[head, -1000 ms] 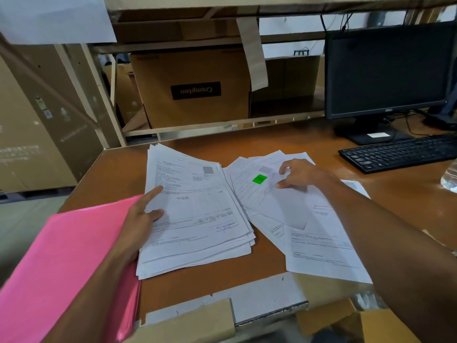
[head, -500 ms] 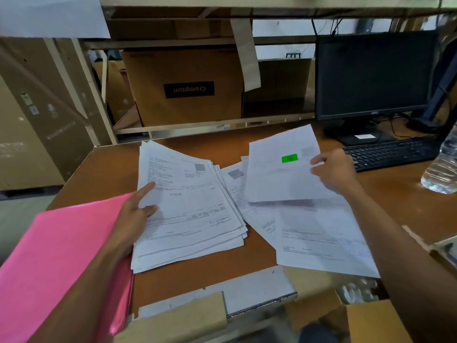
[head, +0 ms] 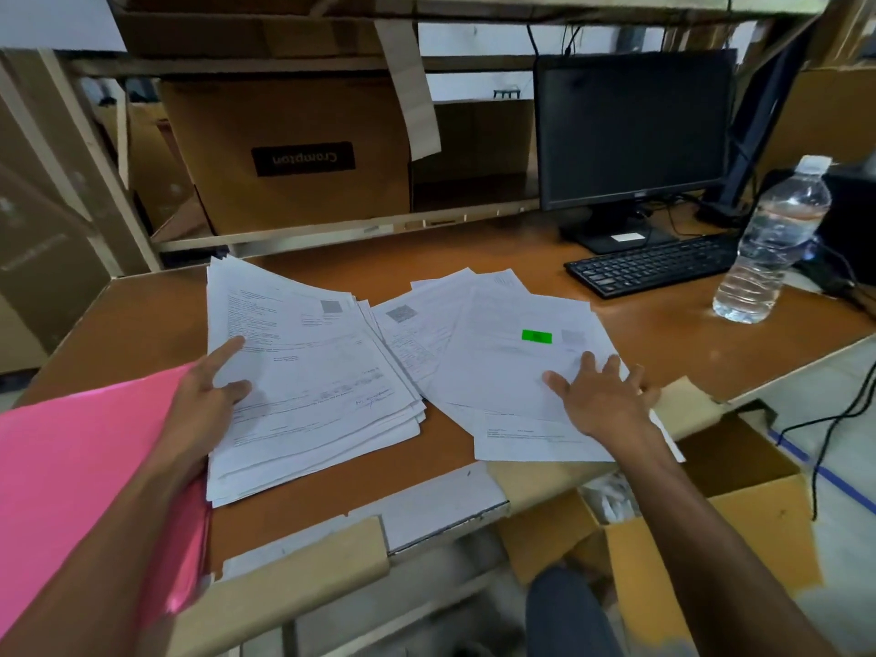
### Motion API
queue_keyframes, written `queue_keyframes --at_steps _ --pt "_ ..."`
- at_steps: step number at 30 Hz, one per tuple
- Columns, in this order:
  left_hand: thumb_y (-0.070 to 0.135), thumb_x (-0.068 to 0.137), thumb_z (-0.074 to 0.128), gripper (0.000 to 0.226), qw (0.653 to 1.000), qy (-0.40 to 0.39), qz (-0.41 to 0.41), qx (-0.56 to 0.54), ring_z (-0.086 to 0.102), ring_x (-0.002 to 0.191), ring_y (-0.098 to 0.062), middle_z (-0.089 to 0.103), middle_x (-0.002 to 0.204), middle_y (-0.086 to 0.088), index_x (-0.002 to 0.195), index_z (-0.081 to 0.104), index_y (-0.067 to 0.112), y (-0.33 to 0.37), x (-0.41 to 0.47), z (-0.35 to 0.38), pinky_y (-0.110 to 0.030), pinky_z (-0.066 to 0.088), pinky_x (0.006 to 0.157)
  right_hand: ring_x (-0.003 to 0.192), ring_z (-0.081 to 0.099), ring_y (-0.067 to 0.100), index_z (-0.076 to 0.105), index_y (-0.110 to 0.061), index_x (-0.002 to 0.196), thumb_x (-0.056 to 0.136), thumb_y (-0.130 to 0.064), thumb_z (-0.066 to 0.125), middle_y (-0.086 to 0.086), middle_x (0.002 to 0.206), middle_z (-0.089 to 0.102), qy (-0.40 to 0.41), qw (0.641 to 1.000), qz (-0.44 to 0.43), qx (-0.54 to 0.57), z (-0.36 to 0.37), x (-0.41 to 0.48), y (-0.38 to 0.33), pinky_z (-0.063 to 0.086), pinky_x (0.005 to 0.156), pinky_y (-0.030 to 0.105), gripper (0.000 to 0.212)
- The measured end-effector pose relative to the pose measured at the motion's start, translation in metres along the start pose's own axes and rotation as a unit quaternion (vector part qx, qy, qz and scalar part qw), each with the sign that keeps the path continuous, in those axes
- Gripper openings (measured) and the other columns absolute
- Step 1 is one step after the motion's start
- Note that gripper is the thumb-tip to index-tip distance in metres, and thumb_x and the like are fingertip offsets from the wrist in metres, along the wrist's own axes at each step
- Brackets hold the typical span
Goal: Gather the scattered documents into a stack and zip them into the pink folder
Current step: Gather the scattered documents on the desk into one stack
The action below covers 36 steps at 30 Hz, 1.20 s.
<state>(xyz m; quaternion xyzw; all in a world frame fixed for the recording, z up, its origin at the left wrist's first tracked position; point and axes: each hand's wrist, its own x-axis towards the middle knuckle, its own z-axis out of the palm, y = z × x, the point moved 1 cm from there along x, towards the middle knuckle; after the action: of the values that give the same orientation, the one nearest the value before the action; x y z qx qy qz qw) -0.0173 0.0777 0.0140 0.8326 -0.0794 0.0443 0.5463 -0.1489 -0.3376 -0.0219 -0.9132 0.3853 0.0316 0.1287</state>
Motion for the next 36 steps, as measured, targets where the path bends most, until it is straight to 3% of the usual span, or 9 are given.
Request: queue_keyframes --at_steps 3,7,12,16,19,24,29,32,36 --pt "-0.001 0.101 0.052 0.058 1.0 0.003 -0.006 0.001 0.036 0.143 -0.022 0.04 0.156 0.004 0.151 0.047 0.027 0.001 -0.001 0.001 -0.029 0.03 0.103 0.15 0.003 0.05 0.008 -0.021 0.161 0.098 -0.07 0.025 0.016 0.167 0.01 -0.01 1.0 0.01 0.006 -0.007 -0.003 -0.012 0.005 0.121 0.058 0.082" --pt "-0.001 0.101 0.051 0.058 1.0 -0.002 -0.004 -0.006 0.039 0.133 -0.013 0.04 0.157 0.003 0.151 0.047 0.028 0.003 -0.002 0.001 -0.029 0.032 0.102 0.136 0.031 0.044 0.047 -0.018 0.14 0.094 -0.061 0.056 0.014 0.143 0.049 0.046 0.997 -0.013 0.062 -0.021 0.002 -0.012 0.026 0.111 0.054 0.064" --pt "-0.001 0.101 0.052 0.057 1.0 0.002 0.002 -0.004 0.039 0.132 -0.013 0.04 0.157 0.002 0.151 0.047 0.027 0.001 -0.002 0.002 -0.029 0.031 0.102 0.115 0.058 0.036 0.067 -0.008 0.119 0.079 -0.029 0.086 0.014 0.119 0.066 0.085 0.97 -0.045 0.224 -0.037 0.018 -0.001 0.051 0.095 0.043 0.049" --pt "0.0 0.1 0.053 0.058 1.0 -0.003 0.007 0.002 0.037 0.142 -0.019 0.04 0.158 0.003 0.15 0.048 0.029 -0.002 0.001 0.0 -0.029 0.03 0.104 0.073 0.065 0.026 0.074 -0.007 0.094 0.079 -0.004 0.083 0.012 0.091 0.07 0.115 0.956 -0.062 0.263 -0.041 0.025 0.001 0.056 0.063 0.033 0.018" --pt "0.0 0.1 0.053 0.058 1.0 -0.008 0.01 0.004 0.037 0.142 -0.019 0.04 0.158 0.004 0.15 0.048 0.029 -0.006 0.003 -0.002 -0.03 0.029 0.107 0.053 0.063 0.023 0.07 -0.016 0.087 0.083 -0.001 0.077 0.009 0.081 0.067 0.155 0.942 -0.084 0.287 -0.04 0.029 0.0 0.054 0.048 0.031 0.017" --pt "0.0 0.1 0.054 0.059 1.0 -0.008 0.012 0.006 0.036 0.144 -0.021 0.041 0.157 0.005 0.15 0.048 0.029 -0.009 0.005 -0.002 -0.03 0.029 0.107 0.072 0.057 0.011 0.072 -0.015 0.103 0.088 0.002 0.073 0.001 0.094 0.058 0.204 0.903 -0.122 0.357 -0.046 0.033 -0.006 0.037 0.048 0.015 0.022" --pt "0.001 0.099 0.055 0.059 1.0 -0.011 0.008 -0.002 0.038 0.143 -0.021 0.041 0.157 0.005 0.149 0.049 0.033 -0.013 0.009 -0.004 -0.033 0.032 0.107 0.11 0.061 0.019 0.071 -0.019 0.115 0.09 0.0 0.069 0.002 0.119 0.065 0.154 0.895 -0.138 0.395 -0.045 0.044 -0.016 0.049 0.066 0.025 0.032" --pt "0.002 0.1 0.054 0.058 1.0 -0.008 0.006 -0.007 0.04 0.141 -0.021 0.043 0.156 0.004 0.149 0.048 0.032 -0.013 0.009 -0.004 -0.036 0.035 0.108 0.112 0.061 0.02 0.069 -0.017 0.113 0.083 -0.015 0.083 0.006 0.125 0.066 0.136 0.91 -0.156 0.36 -0.04 0.05 -0.025 0.047 0.072 0.029 0.033" --pt "0.005 0.102 0.053 0.056 1.0 -0.012 0.008 -0.012 0.039 0.134 -0.011 0.043 0.154 0.007 0.15 0.046 0.033 -0.013 0.008 -0.003 -0.033 0.033 0.108 0.105 0.062 0.013 0.072 -0.015 0.11 0.082 -0.006 0.082 0.005 0.123 0.069 0.146 0.893 -0.187 0.383 -0.047 0.052 -0.036 0.045 0.061 0.015 0.031"
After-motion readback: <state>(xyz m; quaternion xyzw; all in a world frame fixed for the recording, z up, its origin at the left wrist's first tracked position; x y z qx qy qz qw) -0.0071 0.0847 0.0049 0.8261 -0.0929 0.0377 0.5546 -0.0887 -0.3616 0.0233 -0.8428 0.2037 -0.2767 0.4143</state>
